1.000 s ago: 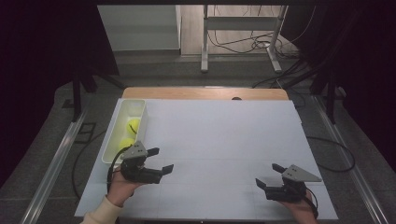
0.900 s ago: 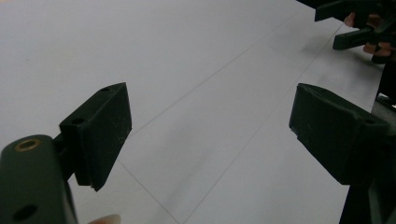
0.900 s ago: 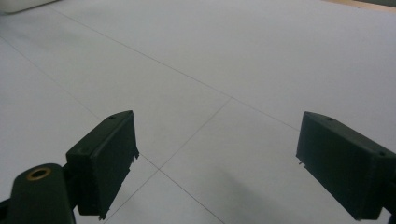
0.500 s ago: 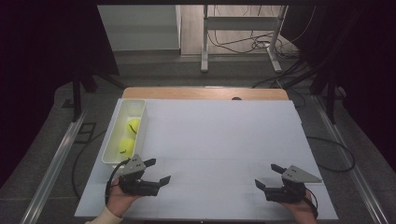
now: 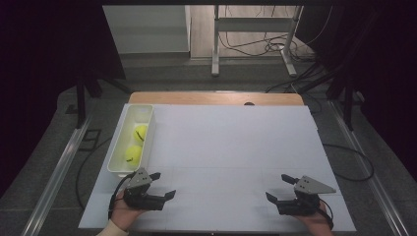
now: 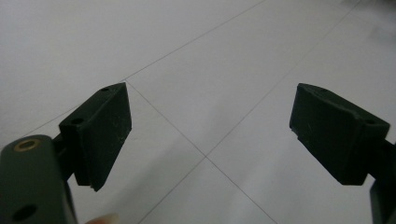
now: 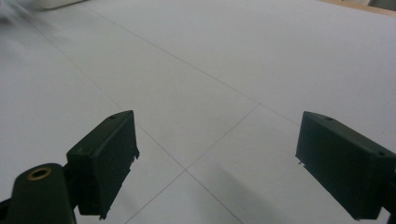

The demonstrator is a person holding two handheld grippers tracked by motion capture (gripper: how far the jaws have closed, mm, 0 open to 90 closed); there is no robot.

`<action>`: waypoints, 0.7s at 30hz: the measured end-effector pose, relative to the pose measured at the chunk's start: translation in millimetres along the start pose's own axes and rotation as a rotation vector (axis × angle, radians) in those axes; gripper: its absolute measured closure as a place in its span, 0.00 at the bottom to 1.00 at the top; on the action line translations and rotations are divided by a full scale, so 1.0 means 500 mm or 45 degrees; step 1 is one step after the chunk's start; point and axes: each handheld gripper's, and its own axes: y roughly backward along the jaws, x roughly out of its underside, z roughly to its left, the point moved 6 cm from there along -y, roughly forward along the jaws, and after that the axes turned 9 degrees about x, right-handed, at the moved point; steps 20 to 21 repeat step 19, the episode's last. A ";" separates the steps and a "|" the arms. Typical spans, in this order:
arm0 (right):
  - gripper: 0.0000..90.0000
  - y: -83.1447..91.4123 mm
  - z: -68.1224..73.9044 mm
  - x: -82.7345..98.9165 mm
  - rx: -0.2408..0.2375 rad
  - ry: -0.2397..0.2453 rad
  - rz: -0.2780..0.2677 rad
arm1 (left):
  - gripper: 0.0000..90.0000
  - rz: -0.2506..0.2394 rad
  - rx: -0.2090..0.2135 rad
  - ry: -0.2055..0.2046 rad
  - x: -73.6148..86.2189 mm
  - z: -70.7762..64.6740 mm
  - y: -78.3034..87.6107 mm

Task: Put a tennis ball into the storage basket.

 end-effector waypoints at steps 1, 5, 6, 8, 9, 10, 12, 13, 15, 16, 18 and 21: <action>0.14 0.000 0.001 0.000 -0.002 0.000 0.002 | 0.15 0.000 -0.002 0.002 -0.001 0.002 -0.001; 0.14 0.002 0.000 0.002 0.006 0.005 0.008 | 0.15 -0.019 0.003 0.014 -0.005 0.001 -0.001; 0.14 0.003 0.000 0.002 0.005 0.004 0.007 | 0.15 -0.020 0.002 0.013 -0.006 0.001 0.000; 0.14 0.002 0.000 0.002 0.001 0.001 0.005 | 0.15 -0.021 -0.002 0.009 -0.006 0.001 0.000; 0.14 0.002 0.000 0.002 0.002 0.005 0.008 | 0.15 -0.023 -0.002 0.011 -0.006 0.001 0.001; 0.14 0.002 0.001 0.002 -0.002 0.006 0.006 | 0.15 -0.026 -0.003 0.012 -0.007 0.001 0.001; 0.14 0.002 0.002 0.003 -0.006 0.006 0.009 | 0.15 -0.034 -0.012 0.005 -0.008 0.001 0.003; 0.14 0.001 0.001 0.004 -0.005 0.007 0.012 | 0.15 -0.036 -0.009 0.006 -0.008 0.001 0.004; 0.14 0.002 0.001 0.006 -0.003 0.011 0.022 | 0.15 -0.044 -0.006 0.010 -0.009 0.001 0.005; 0.14 0.002 0.001 0.006 -0.003 0.010 0.023 | 0.15 -0.043 -0.004 0.009 -0.009 0.001 0.005; 0.14 0.003 0.001 0.007 -0.004 0.007 0.021 | 0.15 -0.043 -0.003 0.003 -0.010 0.000 0.005; 0.14 0.003 0.001 0.007 -0.004 0.007 0.021 | 0.15 -0.043 -0.003 0.003 -0.010 0.000 0.005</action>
